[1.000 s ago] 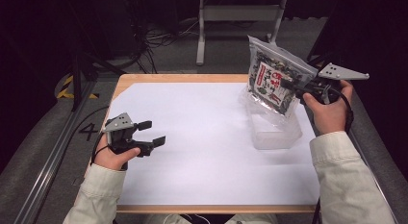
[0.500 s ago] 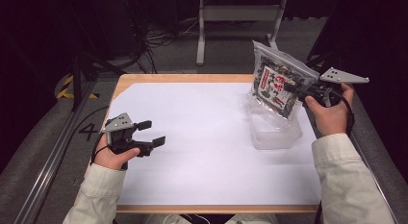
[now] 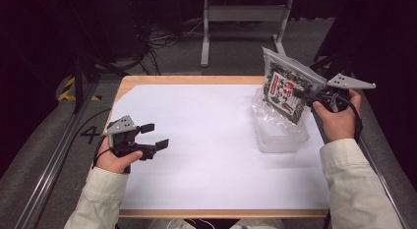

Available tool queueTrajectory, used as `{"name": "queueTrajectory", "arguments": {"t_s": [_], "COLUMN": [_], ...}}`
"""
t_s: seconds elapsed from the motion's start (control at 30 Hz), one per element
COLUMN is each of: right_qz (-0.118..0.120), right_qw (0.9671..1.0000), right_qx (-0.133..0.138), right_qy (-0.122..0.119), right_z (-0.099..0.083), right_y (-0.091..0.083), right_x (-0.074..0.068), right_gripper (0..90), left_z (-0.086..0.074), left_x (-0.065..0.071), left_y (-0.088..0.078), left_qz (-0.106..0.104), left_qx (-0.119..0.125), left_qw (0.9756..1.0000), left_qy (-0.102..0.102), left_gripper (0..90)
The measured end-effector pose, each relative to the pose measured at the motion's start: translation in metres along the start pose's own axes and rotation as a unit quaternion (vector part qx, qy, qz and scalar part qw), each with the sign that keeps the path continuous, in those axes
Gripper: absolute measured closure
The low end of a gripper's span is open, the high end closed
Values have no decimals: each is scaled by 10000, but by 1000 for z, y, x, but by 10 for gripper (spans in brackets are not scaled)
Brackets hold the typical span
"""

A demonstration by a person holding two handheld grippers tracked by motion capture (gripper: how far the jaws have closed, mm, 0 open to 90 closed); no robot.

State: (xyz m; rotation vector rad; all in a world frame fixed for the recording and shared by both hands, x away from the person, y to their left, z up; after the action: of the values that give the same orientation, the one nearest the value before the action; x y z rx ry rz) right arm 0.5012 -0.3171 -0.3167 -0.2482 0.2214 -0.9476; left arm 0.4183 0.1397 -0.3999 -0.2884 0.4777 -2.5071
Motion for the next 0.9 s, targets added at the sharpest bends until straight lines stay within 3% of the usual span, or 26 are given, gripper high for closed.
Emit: {"name": "queueTrajectory", "arguments": {"t_s": [0.47, 0.67, 0.9], "right_qz": [-45, -33, -19], "right_qw": [9999, 9997, 9996], "right_qx": [-138, -218, -177], "right_qy": [37, 53, 216], "right_z": [-18, -28, -41], "right_y": [8, 12, 13], "right_x": [3, 3, 7], "right_gripper": [762, 762, 761], "left_z": [0, -2, -5], "left_x": [-2, -1, -2], "left_y": [-1, 2, 3], "left_qz": [40, 2, 23], "left_qx": [7, -59, -106], "left_qw": [10000, 10000, 9999], "left_qy": [55, -27, -35], "left_gripper": [154, 153, 152]}}
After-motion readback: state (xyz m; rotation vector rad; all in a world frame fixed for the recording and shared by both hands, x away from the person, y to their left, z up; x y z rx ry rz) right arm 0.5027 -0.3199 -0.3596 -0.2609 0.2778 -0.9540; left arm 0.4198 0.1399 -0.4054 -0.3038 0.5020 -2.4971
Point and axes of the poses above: each handheld gripper's, and its own axes: y roughly forward along the jaws, z roughly out of its top, x roughly to its right, the point moved 8 cm from there along y, roughly forward along the jaws, and after that the axes turned 6 degrees about y, right-handed, at the moved point
